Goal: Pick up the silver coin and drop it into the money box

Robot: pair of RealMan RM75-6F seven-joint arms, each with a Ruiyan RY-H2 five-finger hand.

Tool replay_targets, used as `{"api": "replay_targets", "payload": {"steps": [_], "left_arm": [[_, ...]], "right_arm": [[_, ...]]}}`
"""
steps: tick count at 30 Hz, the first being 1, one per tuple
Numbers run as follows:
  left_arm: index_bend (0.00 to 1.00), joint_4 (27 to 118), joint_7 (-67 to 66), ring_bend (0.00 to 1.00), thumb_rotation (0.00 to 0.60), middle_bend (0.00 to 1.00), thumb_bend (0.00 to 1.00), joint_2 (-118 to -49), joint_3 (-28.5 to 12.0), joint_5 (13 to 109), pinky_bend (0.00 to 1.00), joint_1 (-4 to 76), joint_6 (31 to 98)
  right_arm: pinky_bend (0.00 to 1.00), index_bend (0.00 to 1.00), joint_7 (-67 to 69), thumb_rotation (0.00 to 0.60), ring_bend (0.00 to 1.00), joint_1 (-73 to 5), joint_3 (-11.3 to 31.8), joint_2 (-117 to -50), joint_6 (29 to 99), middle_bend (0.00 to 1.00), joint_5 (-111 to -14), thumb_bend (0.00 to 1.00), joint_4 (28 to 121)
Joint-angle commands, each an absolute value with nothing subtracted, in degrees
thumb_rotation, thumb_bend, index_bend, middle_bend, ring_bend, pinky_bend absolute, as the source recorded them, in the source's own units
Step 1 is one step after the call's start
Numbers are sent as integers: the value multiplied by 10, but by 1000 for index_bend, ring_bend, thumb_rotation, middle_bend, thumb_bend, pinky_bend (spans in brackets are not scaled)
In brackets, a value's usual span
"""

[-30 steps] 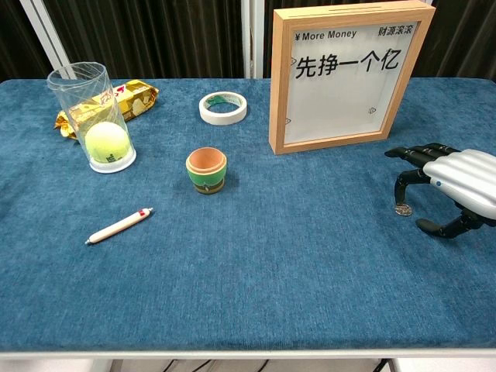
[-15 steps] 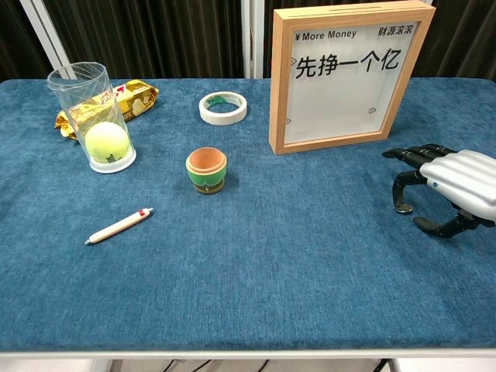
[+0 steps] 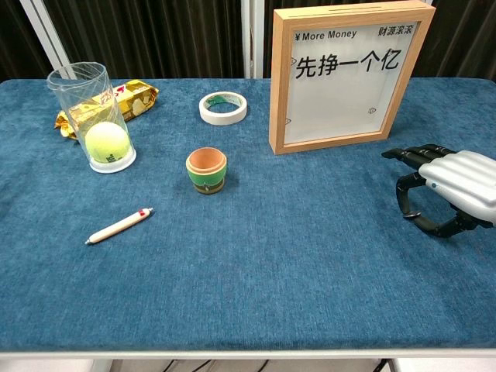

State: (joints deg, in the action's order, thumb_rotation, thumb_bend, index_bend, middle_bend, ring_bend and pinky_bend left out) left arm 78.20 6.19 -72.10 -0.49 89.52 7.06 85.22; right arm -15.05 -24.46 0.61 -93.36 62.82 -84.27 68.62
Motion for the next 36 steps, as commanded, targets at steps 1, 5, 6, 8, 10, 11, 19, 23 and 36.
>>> {"api": "replay_targets", "payload": {"steps": [1,5,6,8,10,11,19,23,36], "left_arm": [[84,781,63,0,600,0,98,-721,-5,896,0,71,853],[84,781,63,0,600,0,99,-721,-5,897,0,71,854],[84,781,63,0,600,0,98,-721,-4,897,0,71,854],[84,782,63,0,600,0,98,-721,-4,898,0,71,854],[84,782,63,0,600,0,98,-721,-4,899,0,71,854],[84,782,62,0,600,0,98,-721,-4,899,0,71,854],[84,784,62,0,600,0,98,-720,-3,900,0,71,854],[84,784,62,0,600,0,98,-719,-2,899,0,70,854],[84,786,65,0,600,0,98,-718,-2,900,0,71,853]], "right_arm": [[0,521,-150,600,0,-244,6,-934,629,0,-843,319,686],[0,524,-150,600,0,-243,6,-933,631,0,-842,319,685],[0,524,-149,600,0,-243,6,-933,631,0,-842,319,685],[0,527,-148,600,0,-243,5,-932,631,0,-843,319,685],[0,528,-148,600,0,-243,5,-931,632,0,-843,319,684],[0,525,-147,600,0,-243,5,-931,632,0,-844,319,685],[0,476,-141,600,0,-242,4,-930,638,0,-848,319,686],[0,459,-138,600,0,-243,4,-931,639,0,-851,319,685],[0,465,-108,600,0,-247,-4,-936,653,0,-878,327,670]]}}
